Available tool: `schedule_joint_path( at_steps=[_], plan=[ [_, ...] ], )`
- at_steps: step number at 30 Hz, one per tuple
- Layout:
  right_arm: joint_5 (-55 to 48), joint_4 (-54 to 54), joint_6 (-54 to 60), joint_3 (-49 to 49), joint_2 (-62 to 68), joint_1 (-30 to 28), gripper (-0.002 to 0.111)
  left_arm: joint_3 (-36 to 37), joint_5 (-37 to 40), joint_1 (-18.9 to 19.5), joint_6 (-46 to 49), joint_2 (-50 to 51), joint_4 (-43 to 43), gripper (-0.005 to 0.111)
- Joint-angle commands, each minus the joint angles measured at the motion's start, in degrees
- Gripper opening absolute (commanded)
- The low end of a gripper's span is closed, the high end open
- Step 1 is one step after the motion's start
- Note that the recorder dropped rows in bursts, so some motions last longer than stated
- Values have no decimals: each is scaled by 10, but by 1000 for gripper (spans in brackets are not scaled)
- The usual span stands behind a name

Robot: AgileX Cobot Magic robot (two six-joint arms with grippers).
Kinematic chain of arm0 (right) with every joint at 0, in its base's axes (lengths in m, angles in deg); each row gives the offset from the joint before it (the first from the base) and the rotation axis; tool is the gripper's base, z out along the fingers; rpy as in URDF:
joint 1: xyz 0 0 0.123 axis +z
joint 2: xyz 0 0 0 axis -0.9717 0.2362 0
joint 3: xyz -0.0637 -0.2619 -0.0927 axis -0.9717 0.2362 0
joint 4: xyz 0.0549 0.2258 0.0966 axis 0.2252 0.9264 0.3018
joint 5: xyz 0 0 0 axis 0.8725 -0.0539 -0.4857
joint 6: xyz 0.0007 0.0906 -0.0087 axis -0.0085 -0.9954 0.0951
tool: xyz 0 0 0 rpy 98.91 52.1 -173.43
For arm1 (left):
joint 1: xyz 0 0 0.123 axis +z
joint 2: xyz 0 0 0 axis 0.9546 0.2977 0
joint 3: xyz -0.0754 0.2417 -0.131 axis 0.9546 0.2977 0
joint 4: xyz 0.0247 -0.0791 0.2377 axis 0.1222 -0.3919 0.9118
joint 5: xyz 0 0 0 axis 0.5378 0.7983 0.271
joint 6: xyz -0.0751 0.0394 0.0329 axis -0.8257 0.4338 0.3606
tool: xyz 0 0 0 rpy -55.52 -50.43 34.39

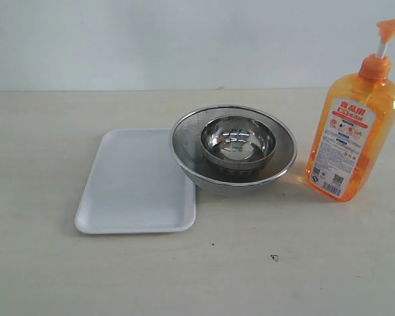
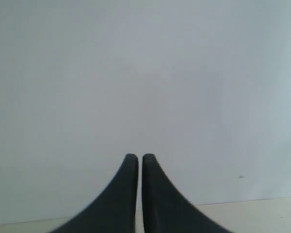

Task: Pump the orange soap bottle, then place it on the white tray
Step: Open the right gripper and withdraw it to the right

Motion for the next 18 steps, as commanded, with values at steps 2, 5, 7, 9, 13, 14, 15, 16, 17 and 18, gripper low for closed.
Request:
schedule_joint_path(
  at_steps=[2, 5, 7, 9, 13, 14, 15, 16, 17, 18],
  plan=[
    [11, 0, -340, -4, -1, 0, 0, 2, -7, 2, -3, -1, 2, 5],
    [-50, -39, -464, -4, -1, 0, 0, 2, -7, 2, -3, -1, 2, 5],
    [-231, -233, -349, -4, -1, 0, 0, 2, -7, 2, -3, -1, 2, 5],
    [-475, -451, -216, -14, 3, 0, 0, 2, -7, 2, -3, -1, 2, 5],
    [-630, -578, -275, -13, 40, 0, 0, 2, -7, 2, -3, -1, 2, 5],
    [-672, -629, -302, -11, 47, 0, 0, 2, -7, 2, -3, -1, 2, 5],
    [-709, -690, -361, -9, 62, 0, 0, 2, -7, 2, -3, -1, 2, 5],
    [-743, -750, -445, -7, 80, 0, 0, 2, -7, 2, -3, -1, 2, 5],
    [-765, -796, -525, -7, 97, 0, 0, 2, -7, 2, -3, -1, 2, 5],
    [-776, -849, -639, -7, 117, 0, 0, 2, -7, 2, -3, -1, 2, 5]
  ],
)
